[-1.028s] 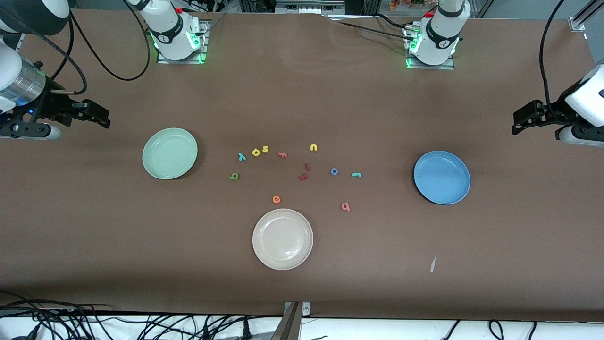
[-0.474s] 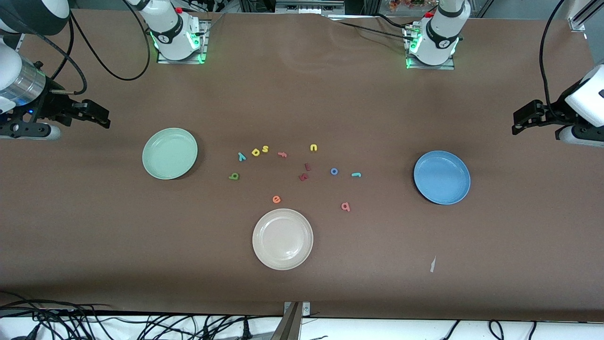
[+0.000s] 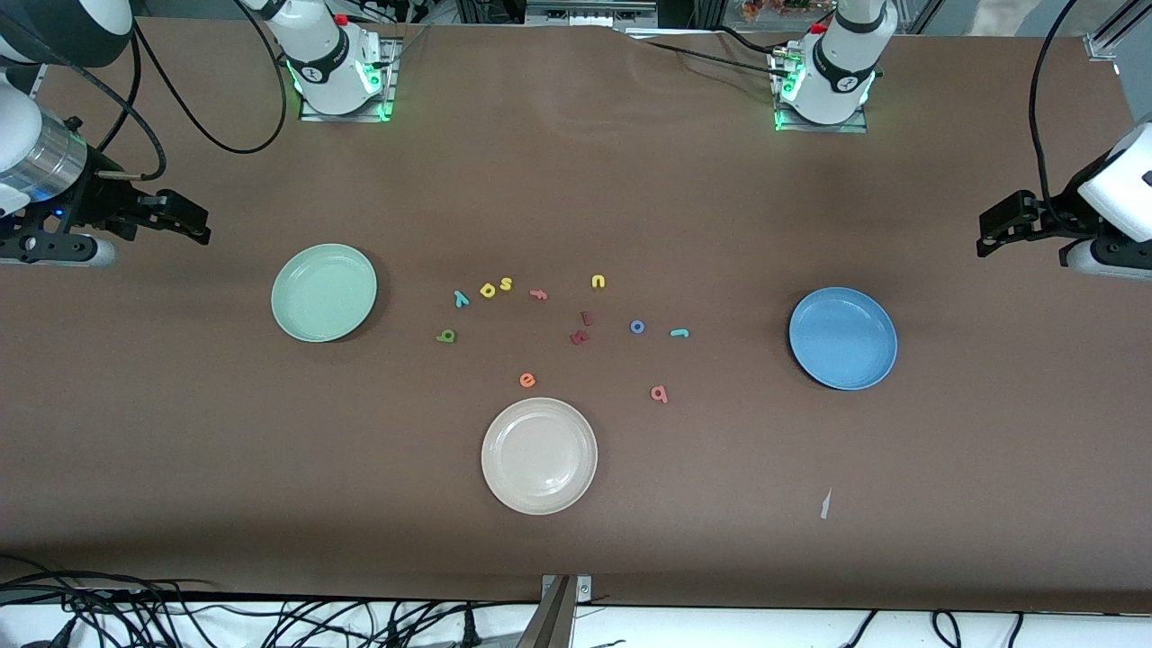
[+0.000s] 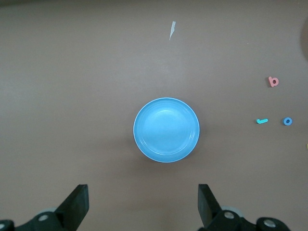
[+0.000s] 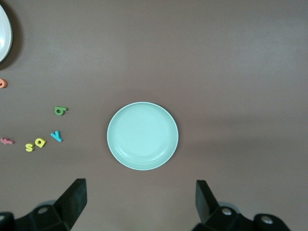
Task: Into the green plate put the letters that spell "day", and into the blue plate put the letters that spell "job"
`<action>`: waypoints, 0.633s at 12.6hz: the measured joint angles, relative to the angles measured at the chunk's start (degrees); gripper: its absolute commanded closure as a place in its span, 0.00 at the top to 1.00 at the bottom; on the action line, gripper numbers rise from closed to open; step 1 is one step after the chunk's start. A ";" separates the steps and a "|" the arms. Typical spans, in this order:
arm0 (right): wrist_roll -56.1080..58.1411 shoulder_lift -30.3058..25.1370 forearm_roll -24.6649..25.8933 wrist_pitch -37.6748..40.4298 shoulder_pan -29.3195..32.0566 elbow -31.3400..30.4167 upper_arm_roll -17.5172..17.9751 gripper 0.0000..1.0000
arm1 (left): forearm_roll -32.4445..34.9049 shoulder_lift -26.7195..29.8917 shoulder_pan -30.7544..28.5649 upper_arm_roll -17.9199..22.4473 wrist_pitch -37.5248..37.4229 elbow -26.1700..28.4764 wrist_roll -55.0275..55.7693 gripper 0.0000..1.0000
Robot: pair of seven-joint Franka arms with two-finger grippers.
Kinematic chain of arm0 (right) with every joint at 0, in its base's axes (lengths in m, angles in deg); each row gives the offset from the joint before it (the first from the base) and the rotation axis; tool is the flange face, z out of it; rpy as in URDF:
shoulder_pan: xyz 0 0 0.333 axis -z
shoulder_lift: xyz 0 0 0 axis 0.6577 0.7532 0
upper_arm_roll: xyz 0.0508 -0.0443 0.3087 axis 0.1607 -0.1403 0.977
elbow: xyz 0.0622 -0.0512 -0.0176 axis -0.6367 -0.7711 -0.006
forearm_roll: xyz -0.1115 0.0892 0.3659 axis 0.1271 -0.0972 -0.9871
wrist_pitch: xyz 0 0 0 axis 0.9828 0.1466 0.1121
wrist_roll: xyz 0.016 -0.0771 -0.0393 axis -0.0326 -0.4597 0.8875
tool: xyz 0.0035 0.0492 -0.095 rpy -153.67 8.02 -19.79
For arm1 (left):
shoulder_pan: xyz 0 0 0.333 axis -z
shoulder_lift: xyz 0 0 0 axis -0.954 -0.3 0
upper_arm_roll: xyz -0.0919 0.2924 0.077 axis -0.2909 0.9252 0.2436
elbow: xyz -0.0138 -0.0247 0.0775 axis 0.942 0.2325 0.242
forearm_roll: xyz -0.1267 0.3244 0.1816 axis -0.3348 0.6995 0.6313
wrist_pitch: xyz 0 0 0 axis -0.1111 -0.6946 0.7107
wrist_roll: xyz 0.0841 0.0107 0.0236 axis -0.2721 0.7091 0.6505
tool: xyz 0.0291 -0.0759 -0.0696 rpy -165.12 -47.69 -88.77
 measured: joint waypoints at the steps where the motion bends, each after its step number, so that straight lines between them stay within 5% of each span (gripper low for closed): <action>1: 0.00 0.00 0.00 0.00 0.00 0.00 0.00 1.00 | 0.00 0.00 -0.01 0.00 0.00 0.00 0.00 1.00; 8: -0.05 0.27 -0.01 0.66 -0.03 -0.04 0.36 1.00 | 0.00 0.00 -0.02 0.00 0.00 0.00 0.00 1.00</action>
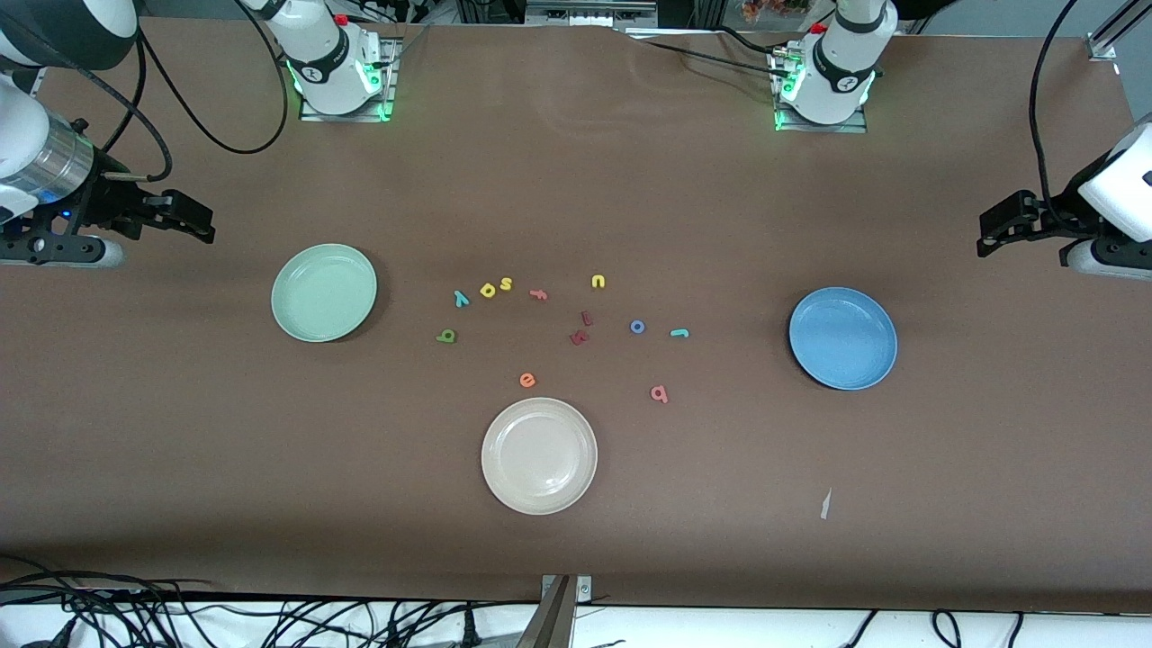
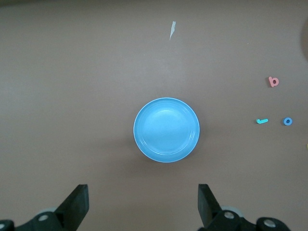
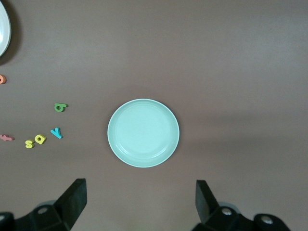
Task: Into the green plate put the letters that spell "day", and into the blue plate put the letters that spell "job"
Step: 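Move the right gripper to the teal y while the left gripper reaches letters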
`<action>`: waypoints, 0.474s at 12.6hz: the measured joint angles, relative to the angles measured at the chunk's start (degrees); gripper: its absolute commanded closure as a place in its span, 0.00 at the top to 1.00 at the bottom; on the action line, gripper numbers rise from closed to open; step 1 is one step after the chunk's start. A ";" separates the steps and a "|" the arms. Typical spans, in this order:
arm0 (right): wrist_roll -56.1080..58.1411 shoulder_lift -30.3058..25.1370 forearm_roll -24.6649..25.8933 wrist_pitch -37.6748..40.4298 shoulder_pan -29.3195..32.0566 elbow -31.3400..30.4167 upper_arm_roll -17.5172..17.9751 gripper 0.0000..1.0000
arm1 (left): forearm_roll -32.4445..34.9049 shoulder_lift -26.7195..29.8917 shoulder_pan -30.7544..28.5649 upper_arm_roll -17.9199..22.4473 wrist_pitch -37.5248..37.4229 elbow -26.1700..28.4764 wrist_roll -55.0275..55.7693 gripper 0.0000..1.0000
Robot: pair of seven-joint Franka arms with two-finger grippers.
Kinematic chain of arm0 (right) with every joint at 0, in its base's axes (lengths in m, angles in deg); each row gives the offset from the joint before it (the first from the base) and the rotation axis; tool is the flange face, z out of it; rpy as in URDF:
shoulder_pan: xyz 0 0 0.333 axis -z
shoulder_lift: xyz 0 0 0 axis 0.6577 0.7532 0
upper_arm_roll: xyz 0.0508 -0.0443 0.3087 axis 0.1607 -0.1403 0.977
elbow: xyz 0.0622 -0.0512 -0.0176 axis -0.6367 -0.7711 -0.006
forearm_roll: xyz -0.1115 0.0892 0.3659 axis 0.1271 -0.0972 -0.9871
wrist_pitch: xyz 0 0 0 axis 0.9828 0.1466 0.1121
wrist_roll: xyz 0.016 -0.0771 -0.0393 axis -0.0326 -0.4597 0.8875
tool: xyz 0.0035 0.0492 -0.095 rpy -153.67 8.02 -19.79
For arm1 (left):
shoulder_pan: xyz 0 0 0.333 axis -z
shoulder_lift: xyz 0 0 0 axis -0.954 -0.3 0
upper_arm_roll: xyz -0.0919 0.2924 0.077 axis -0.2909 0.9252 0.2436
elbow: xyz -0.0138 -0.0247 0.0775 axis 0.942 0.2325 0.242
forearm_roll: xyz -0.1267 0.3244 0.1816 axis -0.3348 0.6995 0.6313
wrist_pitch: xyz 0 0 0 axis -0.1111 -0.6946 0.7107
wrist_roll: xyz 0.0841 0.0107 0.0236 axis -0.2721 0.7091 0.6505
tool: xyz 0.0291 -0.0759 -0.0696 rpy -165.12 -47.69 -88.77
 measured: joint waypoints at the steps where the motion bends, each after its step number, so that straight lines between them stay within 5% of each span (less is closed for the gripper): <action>1: 0.00 0.03 0.00 0.05 -0.08 -0.14 0.11 1.00 | 0.00 0.00 0.00 0.00 0.00 0.00 0.00 1.00; 4: 0.03 1.72 0.84 -0.02 -1.16 -0.40 0.38 1.00 | 0.00 0.00 -0.01 0.00 0.00 -0.02 0.00 1.00; 6: -0.21 5.52 6.27 -1.09 -4.57 -0.59 0.51 1.00 | 0.00 0.01 -0.01 -0.03 0.00 -0.04 0.00 1.00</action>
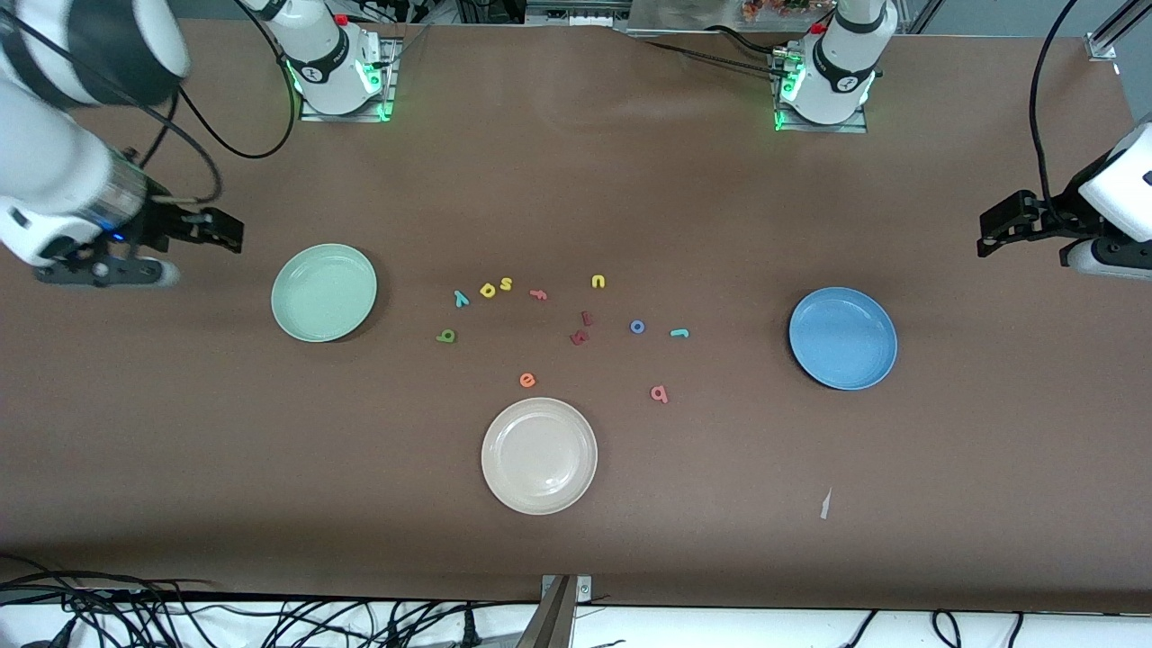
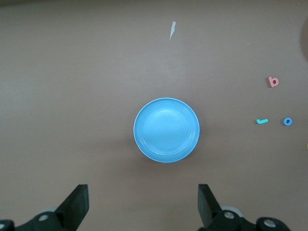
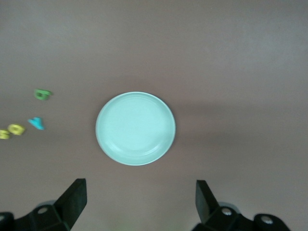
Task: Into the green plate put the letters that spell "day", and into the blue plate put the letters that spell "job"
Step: 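Move the right gripper to the teal y while the left gripper reaches letters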
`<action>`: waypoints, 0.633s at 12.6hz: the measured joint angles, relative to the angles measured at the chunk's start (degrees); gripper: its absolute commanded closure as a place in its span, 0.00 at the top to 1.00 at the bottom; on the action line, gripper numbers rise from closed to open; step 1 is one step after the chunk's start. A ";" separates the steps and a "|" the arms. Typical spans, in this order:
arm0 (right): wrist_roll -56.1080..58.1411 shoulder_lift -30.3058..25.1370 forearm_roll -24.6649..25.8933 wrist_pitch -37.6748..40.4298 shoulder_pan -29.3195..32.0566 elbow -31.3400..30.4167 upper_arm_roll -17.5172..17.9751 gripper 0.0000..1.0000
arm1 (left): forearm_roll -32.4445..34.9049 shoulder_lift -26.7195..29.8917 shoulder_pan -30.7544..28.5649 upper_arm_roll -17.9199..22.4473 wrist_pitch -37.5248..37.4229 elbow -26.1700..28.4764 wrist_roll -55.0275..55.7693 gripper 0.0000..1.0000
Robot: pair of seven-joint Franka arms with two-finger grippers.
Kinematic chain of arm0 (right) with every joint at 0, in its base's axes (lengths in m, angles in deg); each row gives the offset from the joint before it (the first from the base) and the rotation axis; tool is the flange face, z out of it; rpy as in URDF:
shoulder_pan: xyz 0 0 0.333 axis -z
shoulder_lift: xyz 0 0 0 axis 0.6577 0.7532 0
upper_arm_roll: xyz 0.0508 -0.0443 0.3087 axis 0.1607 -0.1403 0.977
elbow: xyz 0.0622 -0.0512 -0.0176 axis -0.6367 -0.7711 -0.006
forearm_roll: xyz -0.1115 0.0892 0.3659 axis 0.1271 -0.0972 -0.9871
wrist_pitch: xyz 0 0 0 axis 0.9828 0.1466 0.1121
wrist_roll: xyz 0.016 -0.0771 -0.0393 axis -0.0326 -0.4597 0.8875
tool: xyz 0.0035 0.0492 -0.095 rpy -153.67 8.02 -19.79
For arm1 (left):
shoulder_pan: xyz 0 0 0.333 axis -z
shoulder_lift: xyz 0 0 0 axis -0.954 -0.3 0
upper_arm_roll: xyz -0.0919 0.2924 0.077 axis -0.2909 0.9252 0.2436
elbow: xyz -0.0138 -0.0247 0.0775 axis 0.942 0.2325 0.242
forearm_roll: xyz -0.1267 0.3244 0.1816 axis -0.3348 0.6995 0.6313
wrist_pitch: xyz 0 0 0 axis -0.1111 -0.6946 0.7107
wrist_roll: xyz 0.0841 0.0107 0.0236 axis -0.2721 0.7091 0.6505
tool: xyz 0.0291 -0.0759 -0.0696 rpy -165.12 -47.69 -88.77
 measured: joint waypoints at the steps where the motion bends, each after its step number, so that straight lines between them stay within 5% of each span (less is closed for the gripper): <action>1: -1.03 2.37 0.64 -1.40 -1.70 -0.03 0.07 1.00 | 0.00 0.00 0.00 -0.02 0.00 -0.01 -0.03 1.00; 8: -30.08 9.96 -7.16 -9.37 -7.34 -0.03 0.17 1.00 | -0.03 -2.93 -0.57 -0.03 0.08 0.11 0.02 1.00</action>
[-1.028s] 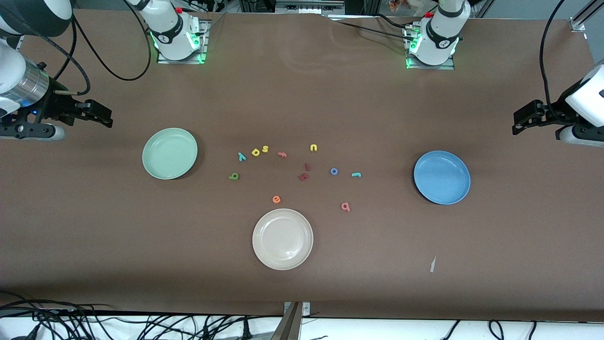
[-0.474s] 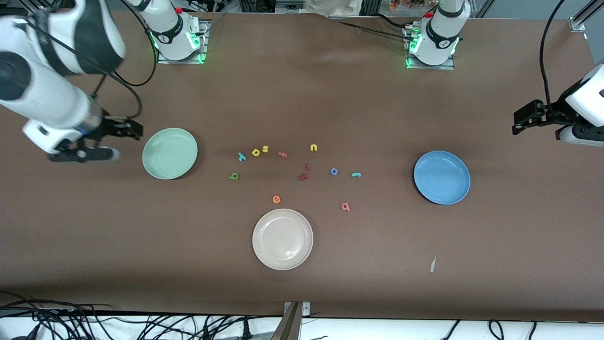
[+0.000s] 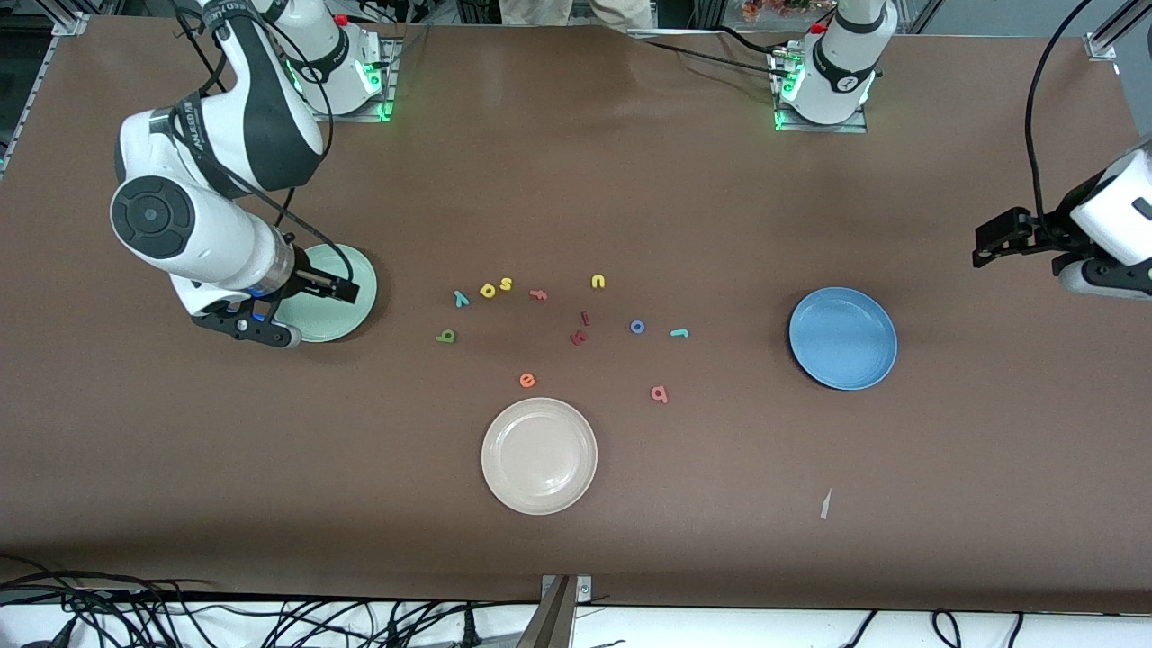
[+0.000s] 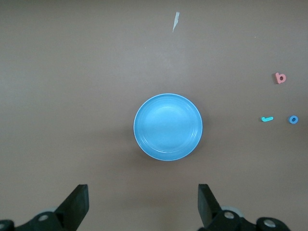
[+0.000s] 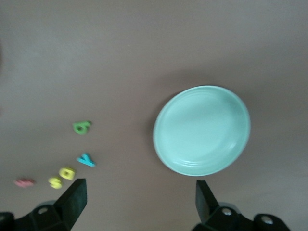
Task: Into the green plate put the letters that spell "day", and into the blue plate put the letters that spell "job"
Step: 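Move the right gripper to the teal y while the left gripper reaches letters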
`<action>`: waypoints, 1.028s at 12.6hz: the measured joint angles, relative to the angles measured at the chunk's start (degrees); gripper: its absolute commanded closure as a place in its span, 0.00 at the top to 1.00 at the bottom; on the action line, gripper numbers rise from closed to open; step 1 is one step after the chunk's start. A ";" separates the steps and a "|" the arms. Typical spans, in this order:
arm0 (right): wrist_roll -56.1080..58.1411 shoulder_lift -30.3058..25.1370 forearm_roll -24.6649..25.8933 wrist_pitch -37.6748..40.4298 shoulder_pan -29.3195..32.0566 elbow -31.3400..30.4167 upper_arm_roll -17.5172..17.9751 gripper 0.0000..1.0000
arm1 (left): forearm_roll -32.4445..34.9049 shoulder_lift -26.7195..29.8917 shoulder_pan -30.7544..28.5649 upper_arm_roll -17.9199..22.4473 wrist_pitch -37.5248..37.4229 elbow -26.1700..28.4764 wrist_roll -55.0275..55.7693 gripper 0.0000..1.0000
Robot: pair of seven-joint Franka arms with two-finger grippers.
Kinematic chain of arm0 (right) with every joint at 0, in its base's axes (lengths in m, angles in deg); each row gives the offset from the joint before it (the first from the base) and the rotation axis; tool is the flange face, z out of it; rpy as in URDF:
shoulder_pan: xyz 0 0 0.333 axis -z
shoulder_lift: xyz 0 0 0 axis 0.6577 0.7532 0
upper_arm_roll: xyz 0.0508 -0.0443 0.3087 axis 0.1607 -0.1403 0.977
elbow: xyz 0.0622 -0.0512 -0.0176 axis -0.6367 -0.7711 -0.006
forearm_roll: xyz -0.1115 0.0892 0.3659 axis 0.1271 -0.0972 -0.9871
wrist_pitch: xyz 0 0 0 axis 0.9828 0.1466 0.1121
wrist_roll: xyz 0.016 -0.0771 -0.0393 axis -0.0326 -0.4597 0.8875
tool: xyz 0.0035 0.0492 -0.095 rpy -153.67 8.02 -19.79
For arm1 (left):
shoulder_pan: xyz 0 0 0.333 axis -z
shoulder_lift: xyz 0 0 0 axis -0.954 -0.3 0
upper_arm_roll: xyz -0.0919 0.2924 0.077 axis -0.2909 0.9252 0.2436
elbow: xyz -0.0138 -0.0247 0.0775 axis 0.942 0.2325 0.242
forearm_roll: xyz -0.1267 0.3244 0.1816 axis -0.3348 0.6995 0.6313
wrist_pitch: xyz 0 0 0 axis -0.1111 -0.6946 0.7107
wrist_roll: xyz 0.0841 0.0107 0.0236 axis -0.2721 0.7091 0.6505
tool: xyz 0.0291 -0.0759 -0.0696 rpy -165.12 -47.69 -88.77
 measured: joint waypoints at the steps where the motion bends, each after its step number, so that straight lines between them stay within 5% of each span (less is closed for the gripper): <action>1: -5.14 1.02 -0.42 -1.99 -0.95 -0.04 0.04 1.00 | -0.11 -0.78 0.17 -0.14 0.02 0.00 0.00 1.00; 5: -27.85 7.25 -0.47 -12.15 -9.07 -0.55 0.27 0.99 | -2.08 -4.35 0.65 -0.77 2.06 -0.01 0.00 1.00; 8: -40.47 11.05 -0.39 -20.35 -13.74 -3.21 0.21 0.83 | -2.09 -8.83 2.04 -0.95 5.57 -0.03 -0.06 1.00; 13: -43.76 13.51 -0.36 -27.72 -14.21 -9.99 -1.16 0.78 | -2.10 -17.83 11.05 -1.58 13.00 0.04 13.07 1.00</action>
